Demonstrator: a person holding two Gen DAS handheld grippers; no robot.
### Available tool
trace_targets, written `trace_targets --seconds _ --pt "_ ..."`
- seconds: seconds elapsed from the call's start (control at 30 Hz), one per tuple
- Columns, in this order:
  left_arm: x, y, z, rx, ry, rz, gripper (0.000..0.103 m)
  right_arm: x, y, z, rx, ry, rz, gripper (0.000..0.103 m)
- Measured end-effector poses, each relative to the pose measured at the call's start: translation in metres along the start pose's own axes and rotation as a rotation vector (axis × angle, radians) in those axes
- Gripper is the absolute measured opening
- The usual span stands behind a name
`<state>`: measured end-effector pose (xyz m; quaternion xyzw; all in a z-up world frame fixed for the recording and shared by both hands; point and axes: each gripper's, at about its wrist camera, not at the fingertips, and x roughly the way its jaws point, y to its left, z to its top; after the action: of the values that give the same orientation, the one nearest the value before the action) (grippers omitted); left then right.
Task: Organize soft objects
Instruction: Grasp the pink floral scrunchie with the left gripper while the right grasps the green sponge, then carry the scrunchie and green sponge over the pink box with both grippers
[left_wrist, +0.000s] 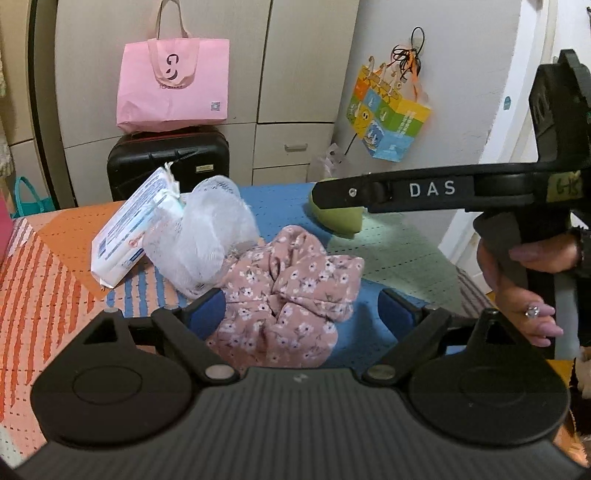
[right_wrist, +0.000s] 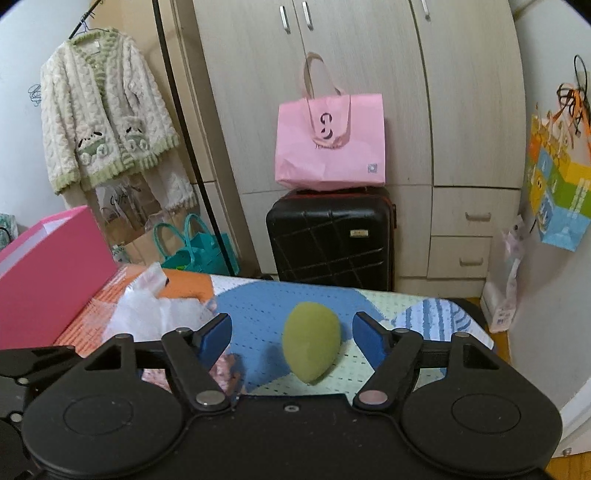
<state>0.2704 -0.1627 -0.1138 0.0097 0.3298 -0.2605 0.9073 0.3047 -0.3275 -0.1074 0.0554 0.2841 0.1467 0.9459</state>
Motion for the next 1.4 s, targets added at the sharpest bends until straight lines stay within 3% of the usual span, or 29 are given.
trace_targets --seconds 0.1,0.17,0.2,0.23,0.3,0.4,0.5,0.6,0.87,1.4 --pt "0.001 0.000 0.000 0.002 0.005 0.008 0.085 0.006 -0.005 -0.002 0.017 0.011 0.011 0.077" --pt "0.002 -0.003 -0.001 0.022 0.010 0.033 0.075 0.008 -0.006 -0.003 0.025 0.015 0.014 0.077" --pt "0.002 -0.004 -0.002 0.040 0.008 0.060 0.063 0.010 -0.007 -0.002 0.028 0.017 0.015 0.077" --pt "0.002 -0.007 -0.003 0.069 0.008 0.091 0.057 0.010 -0.008 -0.003 0.033 0.013 0.017 0.077" --pt "0.003 -0.010 -0.004 0.106 0.006 0.106 0.056 0.007 -0.009 -0.003 0.053 -0.008 0.025 0.077" --pt "0.002 -0.011 -0.004 0.112 0.005 0.109 0.045 0.009 -0.010 -0.003 0.066 0.001 0.037 0.075" --pt "-0.001 -0.012 -0.005 0.116 -0.001 0.105 0.030 0.014 -0.008 -0.006 0.057 0.023 0.019 0.057" --pt "-0.004 -0.013 -0.008 0.120 -0.006 0.094 0.023 0.012 -0.009 -0.009 0.056 0.014 -0.019 0.043" --pt "-0.024 -0.019 -0.019 0.096 0.002 0.012 0.019 -0.004 -0.005 -0.016 0.064 0.006 -0.040 0.041" --pt "-0.065 -0.015 -0.034 0.008 -0.016 -0.030 0.019 -0.063 0.043 -0.048 -0.038 -0.024 -0.089 0.041"
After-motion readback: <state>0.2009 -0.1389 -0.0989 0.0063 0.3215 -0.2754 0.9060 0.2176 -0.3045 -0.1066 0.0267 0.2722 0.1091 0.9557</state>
